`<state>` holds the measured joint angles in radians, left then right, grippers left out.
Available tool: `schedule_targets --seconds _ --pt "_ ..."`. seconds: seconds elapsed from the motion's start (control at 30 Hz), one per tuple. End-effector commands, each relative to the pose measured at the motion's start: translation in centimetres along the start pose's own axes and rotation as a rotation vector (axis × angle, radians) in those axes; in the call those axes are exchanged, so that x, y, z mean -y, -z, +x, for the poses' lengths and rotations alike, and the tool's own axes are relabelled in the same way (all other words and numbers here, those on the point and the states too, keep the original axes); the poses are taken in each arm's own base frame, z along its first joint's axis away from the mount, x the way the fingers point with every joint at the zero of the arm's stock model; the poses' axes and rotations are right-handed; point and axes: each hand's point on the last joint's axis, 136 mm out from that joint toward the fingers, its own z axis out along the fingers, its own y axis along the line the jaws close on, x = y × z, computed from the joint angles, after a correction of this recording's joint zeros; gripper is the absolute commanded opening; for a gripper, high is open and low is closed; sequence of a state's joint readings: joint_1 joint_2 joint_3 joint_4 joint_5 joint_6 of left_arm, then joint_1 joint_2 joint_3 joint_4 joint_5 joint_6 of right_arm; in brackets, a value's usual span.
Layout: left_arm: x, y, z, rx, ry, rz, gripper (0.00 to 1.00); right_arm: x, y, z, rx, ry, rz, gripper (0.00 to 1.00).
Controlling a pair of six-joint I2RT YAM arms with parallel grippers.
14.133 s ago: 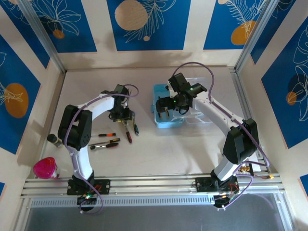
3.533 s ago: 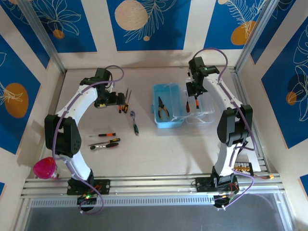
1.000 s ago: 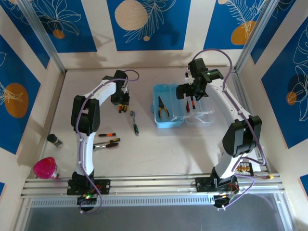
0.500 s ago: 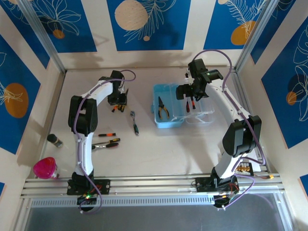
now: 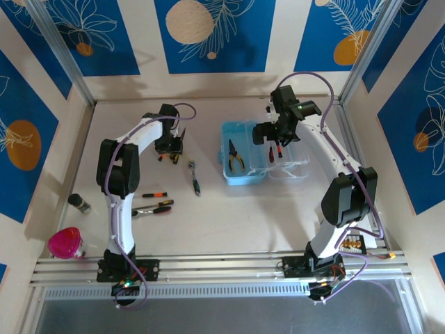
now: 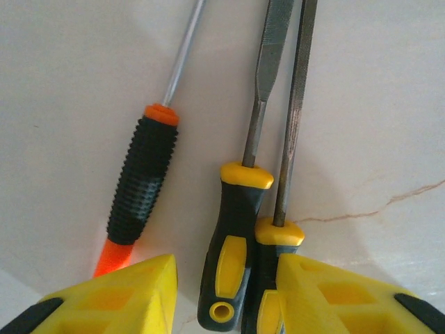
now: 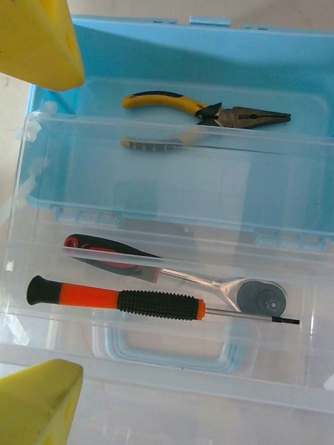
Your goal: Pack the tool kit
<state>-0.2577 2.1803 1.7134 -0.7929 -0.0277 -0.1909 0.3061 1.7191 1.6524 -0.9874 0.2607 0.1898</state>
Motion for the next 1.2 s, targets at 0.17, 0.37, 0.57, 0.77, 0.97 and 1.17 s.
schedule_targets --seconds 0.17,0.37,0.57,0.77,0.97,1.17 --pt "1.3 0.1 2.1 -0.055 -0.047 -0.027 0.43 -0.4 0.9 0.3 0.013 -0.007 -0.022 0.99" --pt "1.7 0.5 2.4 -0.051 -0.057 -0.04 0.43 -0.4 0.9 0.3 0.014 -0.009 -0.024 0.99" --pt "1.6 1.1 2.5 -0.044 -0.058 -0.049 0.43 -0.5 1.0 0.4 0.015 -0.009 -0.026 0.99" --pt "1.6 1.2 3.0 -0.055 -0.052 -0.048 0.42 -0.5 1.2 0.3 0.022 -0.009 -0.029 0.99" --pt "1.5 1.1 4.6 -0.068 -0.045 -0.041 0.37 -0.6 1.3 0.1 0.026 -0.01 -0.036 0.99" --pt "1.4 0.9 5.5 -0.077 -0.048 -0.042 0.3 -0.8 1.4 0.0 0.03 -0.009 -0.042 0.99"
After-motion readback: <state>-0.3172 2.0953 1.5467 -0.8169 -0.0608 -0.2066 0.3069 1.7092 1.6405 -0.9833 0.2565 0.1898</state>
